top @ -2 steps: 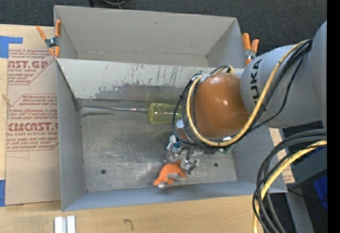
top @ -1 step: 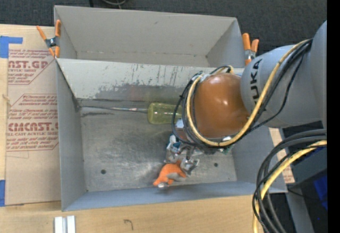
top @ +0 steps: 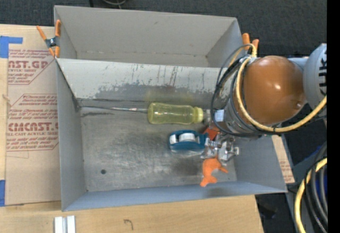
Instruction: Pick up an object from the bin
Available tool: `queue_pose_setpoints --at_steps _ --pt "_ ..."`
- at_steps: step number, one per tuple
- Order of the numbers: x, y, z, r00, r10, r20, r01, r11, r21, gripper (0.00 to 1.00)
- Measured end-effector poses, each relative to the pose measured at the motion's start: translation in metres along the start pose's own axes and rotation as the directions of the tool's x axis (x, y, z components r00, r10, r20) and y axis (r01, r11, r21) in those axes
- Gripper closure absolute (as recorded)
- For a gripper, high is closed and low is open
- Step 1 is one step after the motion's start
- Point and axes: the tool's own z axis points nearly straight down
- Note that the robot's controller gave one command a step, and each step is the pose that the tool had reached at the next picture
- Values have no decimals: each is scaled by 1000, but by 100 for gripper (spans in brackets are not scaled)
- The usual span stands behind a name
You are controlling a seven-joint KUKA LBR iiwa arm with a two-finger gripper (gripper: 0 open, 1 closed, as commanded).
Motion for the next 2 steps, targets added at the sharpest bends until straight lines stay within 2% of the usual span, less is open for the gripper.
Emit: queue_pose_setpoints --at_steps 1,2 --pt "0 0 0 1000 0 0 0 1000 -1 100" --pt "-8 -2 -63 1000 -31 1 31 1000 0 100"
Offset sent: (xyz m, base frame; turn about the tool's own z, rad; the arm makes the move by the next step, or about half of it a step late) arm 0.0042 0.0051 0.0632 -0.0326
